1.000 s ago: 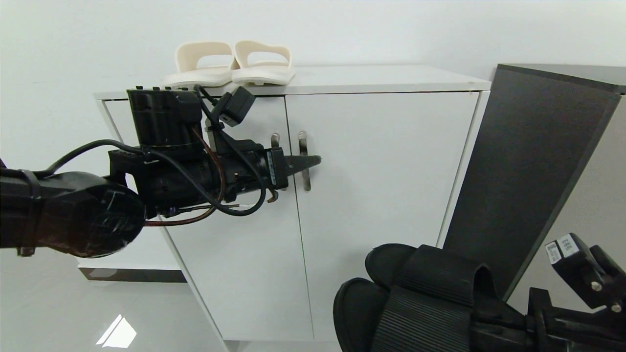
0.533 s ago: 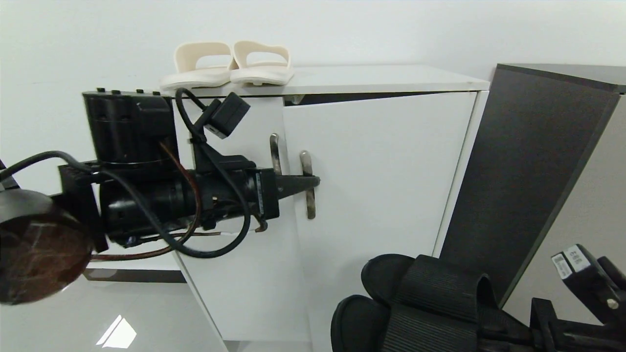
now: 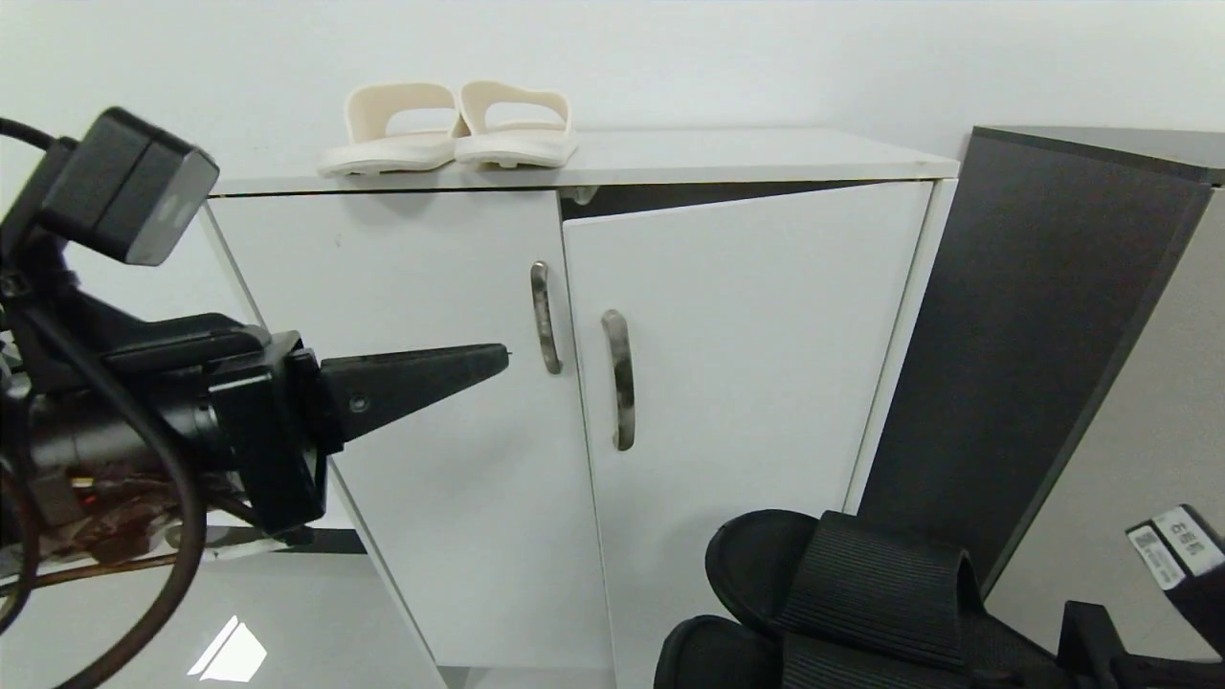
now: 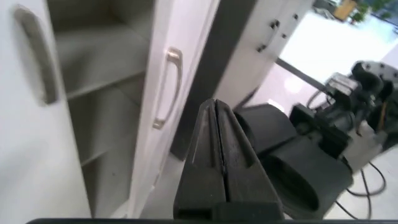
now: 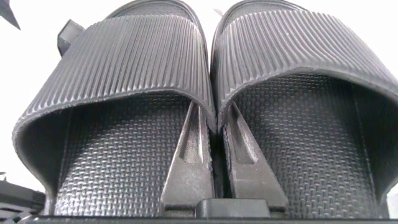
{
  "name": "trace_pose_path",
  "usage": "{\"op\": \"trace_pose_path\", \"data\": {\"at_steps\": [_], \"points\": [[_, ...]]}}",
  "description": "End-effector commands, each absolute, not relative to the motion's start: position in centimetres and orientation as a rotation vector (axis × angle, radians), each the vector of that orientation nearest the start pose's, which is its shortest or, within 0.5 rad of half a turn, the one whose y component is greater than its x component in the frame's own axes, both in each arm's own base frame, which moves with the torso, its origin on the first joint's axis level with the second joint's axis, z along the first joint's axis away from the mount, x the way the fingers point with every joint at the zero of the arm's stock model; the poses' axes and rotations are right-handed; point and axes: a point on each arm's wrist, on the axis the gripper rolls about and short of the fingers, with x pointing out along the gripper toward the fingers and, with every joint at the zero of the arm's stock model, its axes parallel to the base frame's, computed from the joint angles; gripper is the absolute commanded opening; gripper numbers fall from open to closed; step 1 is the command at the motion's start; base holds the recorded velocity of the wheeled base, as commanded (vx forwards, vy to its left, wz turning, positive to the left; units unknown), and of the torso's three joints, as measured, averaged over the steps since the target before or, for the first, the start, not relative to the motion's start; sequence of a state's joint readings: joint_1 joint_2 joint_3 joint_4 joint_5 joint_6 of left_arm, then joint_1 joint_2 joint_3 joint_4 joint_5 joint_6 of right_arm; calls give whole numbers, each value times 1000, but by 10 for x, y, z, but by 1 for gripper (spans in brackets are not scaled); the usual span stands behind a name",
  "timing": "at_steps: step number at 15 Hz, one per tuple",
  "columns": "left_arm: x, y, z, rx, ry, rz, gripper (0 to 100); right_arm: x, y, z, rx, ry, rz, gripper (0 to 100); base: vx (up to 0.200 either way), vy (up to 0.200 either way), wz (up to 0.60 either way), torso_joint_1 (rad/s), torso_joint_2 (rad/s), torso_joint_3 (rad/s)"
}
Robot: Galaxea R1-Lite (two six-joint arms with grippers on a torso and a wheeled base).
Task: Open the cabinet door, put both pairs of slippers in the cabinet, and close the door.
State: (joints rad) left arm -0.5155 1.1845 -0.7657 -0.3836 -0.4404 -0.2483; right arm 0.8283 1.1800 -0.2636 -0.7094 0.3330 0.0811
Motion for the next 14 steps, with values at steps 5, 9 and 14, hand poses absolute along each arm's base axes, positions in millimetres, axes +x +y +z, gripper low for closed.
{"op": "trace_pose_path", "data": {"at_steps": [5, 9, 14], "points": [[208, -104, 274, -235, 189, -844, 0, 86, 109, 155, -56, 233, 1214, 0, 0, 0, 0, 0, 0, 0], [237, -108, 269, -251, 215, -804, 0, 85, 110, 154, -60, 237, 1222, 0, 0, 0, 0, 0, 0, 0], [267, -122, 251, -251, 195, -813, 0, 85, 110, 154, -59, 240, 1223, 0, 0, 0, 0, 0, 0, 0]]}}
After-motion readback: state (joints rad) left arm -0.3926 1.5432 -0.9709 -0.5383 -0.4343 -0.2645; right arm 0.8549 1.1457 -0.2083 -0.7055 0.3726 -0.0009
